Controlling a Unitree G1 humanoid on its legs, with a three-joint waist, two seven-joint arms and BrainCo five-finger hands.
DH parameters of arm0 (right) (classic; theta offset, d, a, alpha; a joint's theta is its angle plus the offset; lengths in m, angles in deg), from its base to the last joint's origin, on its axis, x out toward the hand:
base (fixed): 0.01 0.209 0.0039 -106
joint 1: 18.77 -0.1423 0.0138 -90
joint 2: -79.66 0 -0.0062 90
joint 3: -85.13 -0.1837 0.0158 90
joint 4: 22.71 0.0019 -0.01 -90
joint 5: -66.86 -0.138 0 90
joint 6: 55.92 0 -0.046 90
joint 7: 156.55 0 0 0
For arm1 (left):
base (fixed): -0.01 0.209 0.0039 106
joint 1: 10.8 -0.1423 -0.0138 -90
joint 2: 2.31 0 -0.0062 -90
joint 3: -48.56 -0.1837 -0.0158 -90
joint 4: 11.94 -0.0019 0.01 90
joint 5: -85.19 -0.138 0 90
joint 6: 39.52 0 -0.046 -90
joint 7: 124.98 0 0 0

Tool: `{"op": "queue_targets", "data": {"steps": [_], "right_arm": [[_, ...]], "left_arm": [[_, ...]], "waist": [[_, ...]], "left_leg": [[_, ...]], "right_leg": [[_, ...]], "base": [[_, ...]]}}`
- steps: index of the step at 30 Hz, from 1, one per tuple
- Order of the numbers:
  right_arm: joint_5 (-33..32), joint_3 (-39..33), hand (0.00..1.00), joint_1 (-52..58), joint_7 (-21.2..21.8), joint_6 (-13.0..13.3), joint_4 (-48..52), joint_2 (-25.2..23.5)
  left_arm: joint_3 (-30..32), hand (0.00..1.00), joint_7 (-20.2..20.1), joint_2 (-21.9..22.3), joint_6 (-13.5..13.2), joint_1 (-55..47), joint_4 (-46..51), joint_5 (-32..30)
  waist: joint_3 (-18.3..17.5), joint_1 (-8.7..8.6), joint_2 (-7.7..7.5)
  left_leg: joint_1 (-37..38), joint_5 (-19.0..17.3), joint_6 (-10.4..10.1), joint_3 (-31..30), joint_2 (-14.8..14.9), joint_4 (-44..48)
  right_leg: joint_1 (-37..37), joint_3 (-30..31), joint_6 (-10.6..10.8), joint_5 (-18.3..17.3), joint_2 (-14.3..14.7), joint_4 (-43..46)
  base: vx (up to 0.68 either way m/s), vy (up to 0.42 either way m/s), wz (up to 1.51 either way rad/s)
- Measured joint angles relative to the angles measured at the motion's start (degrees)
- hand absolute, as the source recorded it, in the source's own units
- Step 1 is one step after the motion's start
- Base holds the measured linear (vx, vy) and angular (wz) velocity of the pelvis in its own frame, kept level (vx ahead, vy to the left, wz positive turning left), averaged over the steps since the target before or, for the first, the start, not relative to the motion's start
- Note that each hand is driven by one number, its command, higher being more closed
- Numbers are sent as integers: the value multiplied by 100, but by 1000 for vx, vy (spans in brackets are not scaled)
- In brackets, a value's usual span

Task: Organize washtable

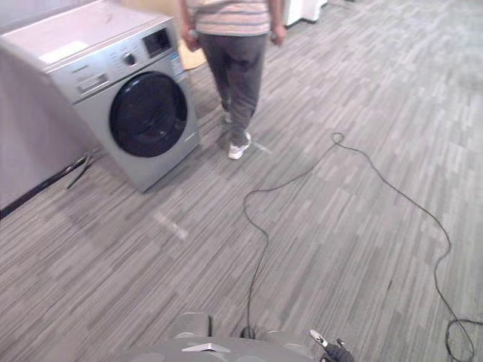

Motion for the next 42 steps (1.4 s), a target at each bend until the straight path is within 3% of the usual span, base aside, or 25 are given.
{"op": "queue_targets", "data": {"steps": [1, 4, 6, 8, 10, 11, 13, 14, 15, 17, 20, 22, 23, 24, 25, 26, 27, 29, 30, 31, 34, 37, 39, 40, 42], "right_arm": [[0, 21, 0, -82, -2, 13, 33, -11], [4, 13, 0, -15, -1, 0, 72, -12], [23, -6, 0, 81, -5, -37, 4, 12], [24, -48, 0, 83, 8, -33, -50, -58], [35, -134, 0, -30, 97, -35, -103, -71], [45, -139, 0, 43, 110, -41, -186, -103], [63, -153, 0, 139, 134, -30, -206, -56], [90, -133, 0, 212, 162, -66, -215, -100], [89, -141, 0, 209, 191, -89, -206, -82], [103, -111, 0, 220, 191, -103, -186, -5], [75, -125, 0, 257, 164, -76, -99, -20], [69, -135, 0, 435, 105, -101, -112, -107], [60, -156, 0, 478, 89, -104, -106, -121], [28, -273, 0, 553, 70, -123, -92, -101], [32, -278, 0, 618, 49, -130, -83, -5], [34, -336, 0, 633, 45, -129, -83, 11], [36, -411, 0, 651, 30, -143, -31, -4], [33, -433, 0, 709, 0, -156, 189, -20], [31, -407, 0, 674, 2, -143, 342, -37], [32, -403, 0, 593, 1, -138, 341, -36], [45, -356, 0, 124, 4, -124, 315, -106], [80, -348, 0, -382, -1, -121, 190, -126], [79, -198, 0, -465, 3, -79, 212, -155], [77, -41, 0, -405, 2, -42, 217, -66], [77, 4, 0, -51, 2, -46, 129, -116]], "left_arm": [[-66, 0, 1, 12, -13, 26, 0, -5], [153, 0, -33, 143, -6, 25, 8, 519], [50, 0, 21, 151, -24, -75, -9, 422], [43, 0, 20, 13, -27, -77, -26, 334], [208, 0, 27, -2, -50, -49, -37, 320], [206, 0, 30, 2, -72, -76, -13, 321], [-80, 0, 34, -204, -34, -58, -27, 201], [-470, 0, 2, -422, -44, 53, -16, 104], [-655, 0, 24, -523, -57, 262, -6, 98], [-777, 0, 102, -502, -71, 517, 38, 59], [-991, 0, 152, -381, -105, 952, 204, -16], [-1069, 0, 131, -233, -187, 1213, 260, -20], [-1068, 0, 126, -153, -222, 1282, 283, -26], [-1063, 0, 125, -12, -252, 1293, 280, -35], [-1041, 0, 104, 187, -270, 1175, 263, -85], [-985, 0, 81, 260, -277, 1176, 276, -122], [-843, 0, 65, 293, -262, 1193, 366, -129], [-350, 0, 72, 359, -263, 1141, 455, -124], [-182, 0, 84, 355, -268, 1050, 450, -115], [-179, 0, 81, 329, -268, 986, 450, -116], [-329, 0, 27, 94, -289, 849, 516, -43], [-679, 0, 15, -44, -281, 722, 420, -69], [-838, 0, 19, -94, -277, 348, 322, -84], [-871, 0, 34, -71, -245, 244, 152, -100], [-862, 0, 35, -135, -173, -15, -26, -116]], "waist": [[1, -56, -7], [17, -43, 31], [-134, 64, 23], [-197, 60, -93], [-173, 138, -126], [-230, 73, -174], [-312, -27, -195], [-298, -163, -361], [-204, -138, -343], [-165, -221, -206], [3, -384, -69], [13, -427, -109], [16, -431, -115], [-48, -529, 25], [-214, -602, 244], [-204, -600, 291], [-196, -581, 308], [-186, -563, 328], [-175, -532, 321], [-151, -476, 321], [-62, -226, 153], [183, 10, 168], [102, 122, 181], [66, 103, 336], [-97, 155, 70]], "left_leg": [[-238, -73, 130, 190, -10, -574], [-681, 224, 108, 70, -133, -2040], [-630, 1548, 73, -68, -280, -3063], [-553, 1386, 308, 188, -446, -2776], [-582, 1121, 550, 606, -459, -1790], [-361, 1115, 606, 596, -564, -2039], [361, 819, 733, 617, -673, -2745], [781, 720, 850, 508, -798, -3062], [1203, 695, 864, 468, -808, -3307], [1761, 545, 897, 411, -683, -3725], [2646, 250, 827, 332, -373, -4322], [3043, -76, 731, 232, -309, -4513], [3156, -176, 711, 211, -309, -4562], [3377, -337, 813, 83, -173, -4722], [3450, -185, 678, -80, 40, -4636], [3367, -171, 655, -149, 124, -4328], [3091, -29, 428, -281, 154, -3426], [2490, 855, 124, -494, 123, -1607], [2031, 1429, -265, -560, 134, -266], [1822, 1447, -268, -501, 149, 307], [644, 988, 226, -100, 128, 1538], [-161, 388, 405, 101, -89, 76], [-375, 881, 146, 21, -273, -3045], [-631, 1187, 195, -120, -239, -3749], [-711, 1520, 548, 270, -479, -3336]], "right_leg": [[177, 197, 61, -37, 1, -100], [608, 599, 84, -158, -78, -460], [864, 1006, 194, -539, -258, -518], [895, 1164, 383, -751, -575, -204], [976, 1386, 643, -416, -583, 599], [854, 1314, 661, -406, -595, 1127], [316, 910, 1314, 94, -508, 2960], [-107, 513, 1472, 754, -742, 3952], [-540, -23, 1046, 494, -1049, 4748], [-1203, -535, 780, 36, -1310, 5117], [-2026, -959, 957, -366, -1295, 3661], [-2169, -1247, 1191, 121, -1376, 1368], [-2198, -1283, 1154, 358, -1418, 820], [-2224, -1366, 960, 1121, -1324, 741], [-2282, -1500, 603, 859, -1144, 1022], [-2265, -1561, 499, 704, -1105, 1151], [-2120, -1638, 330, 464, -1048, 1299], [-1534, -1604, 202, 172, -828, 1086], [-998, -1489, 124, 72, -613, 740], [-705, -1373, 98, 55, -498, 562], [509, -829, 40, 20, -326, -293], [1379, -238, 52, -40, -427, -549], [1824, 251, 256, -440, -689, -950], [2052, 335, 366, -730, -703, -1118], [2251, 359, 573, -1105, -1047, -822]], "base": [[-150, 135, -100], [-177, 115, -62], [177, 110, -68], [596, 24, -55], [529, 115, -78], [253, 95, -74], [252, -67, -5], [355, -125, 34], [288, -114, 20], [14, -3, -12], [-192, 13, -4], [155, -152, 26], [615, -368, 26], [727, -394, 31], [766, -432, 27], [707, -417, 14], [569, -437, -4], [419, -372, -17], [212, -231, -39], [176, -237, -72], [101, -133, -71], [366, -76, -90], [-224, 163, -120], [-10, 230, -87], [465, 114, -43]]}}
